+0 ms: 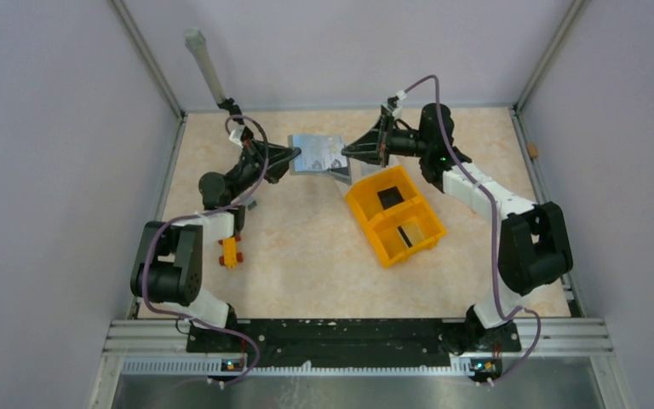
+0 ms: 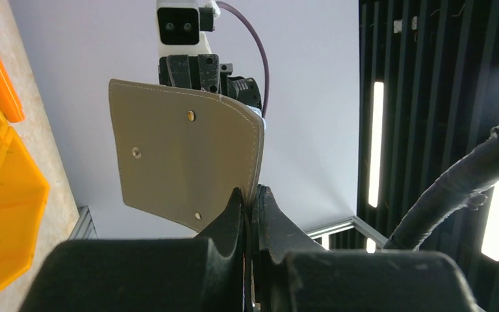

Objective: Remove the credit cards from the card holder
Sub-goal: Remove the credit card from the card holder.

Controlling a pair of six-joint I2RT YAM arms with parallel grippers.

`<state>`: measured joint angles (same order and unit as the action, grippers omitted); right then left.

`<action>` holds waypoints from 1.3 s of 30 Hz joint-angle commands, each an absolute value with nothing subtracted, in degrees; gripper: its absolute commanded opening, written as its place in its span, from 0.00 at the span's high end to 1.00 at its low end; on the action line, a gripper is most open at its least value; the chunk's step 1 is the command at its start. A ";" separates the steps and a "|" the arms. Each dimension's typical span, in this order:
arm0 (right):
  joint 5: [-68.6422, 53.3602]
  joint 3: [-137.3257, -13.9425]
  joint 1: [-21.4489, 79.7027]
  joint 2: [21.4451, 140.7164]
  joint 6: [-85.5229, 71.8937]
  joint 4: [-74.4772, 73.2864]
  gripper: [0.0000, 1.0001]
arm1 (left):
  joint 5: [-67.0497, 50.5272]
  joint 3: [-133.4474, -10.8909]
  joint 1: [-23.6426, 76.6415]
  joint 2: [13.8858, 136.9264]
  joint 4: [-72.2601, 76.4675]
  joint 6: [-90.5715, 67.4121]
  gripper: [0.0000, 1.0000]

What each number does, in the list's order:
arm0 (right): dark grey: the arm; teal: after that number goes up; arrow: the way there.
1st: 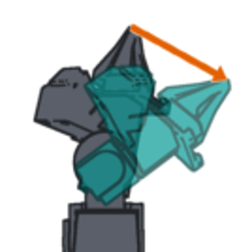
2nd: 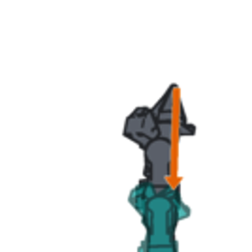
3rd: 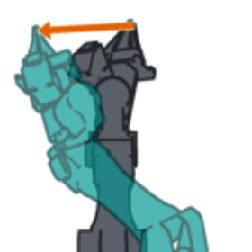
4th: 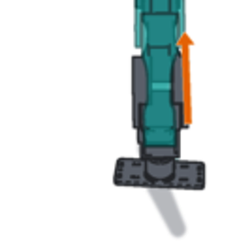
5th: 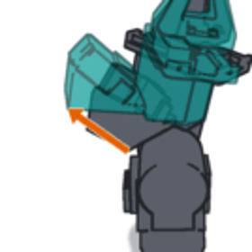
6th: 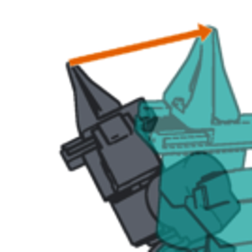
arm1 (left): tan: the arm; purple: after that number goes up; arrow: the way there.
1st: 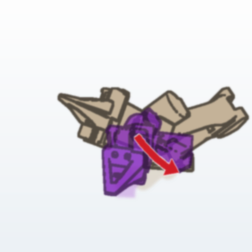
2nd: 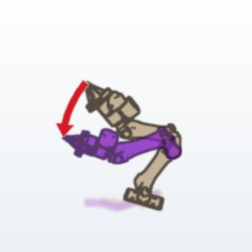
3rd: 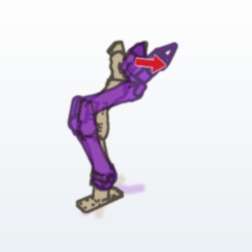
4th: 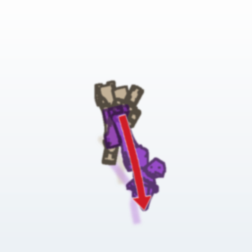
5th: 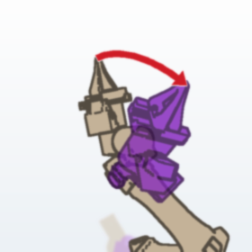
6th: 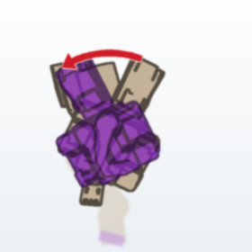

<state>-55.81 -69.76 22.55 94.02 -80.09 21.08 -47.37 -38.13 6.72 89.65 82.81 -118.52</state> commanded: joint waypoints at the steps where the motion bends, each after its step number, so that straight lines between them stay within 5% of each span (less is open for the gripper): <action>1: -56.85 -69.45 21.97 91.01 -76.73 19.30 1.00 | -48.27 -39.89 6.53 88.94 90.62 -120.58 1.00; 39: -57.89 -71.89 21.50 93.71 -71.34 14.71 1.00 | -52.72 -40.23 6.52 84.51 70.83 -107.93 1.00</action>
<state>-57.12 -69.76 21.43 93.80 -73.60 15.05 -52.12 -38.26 6.46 87.57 73.34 -111.87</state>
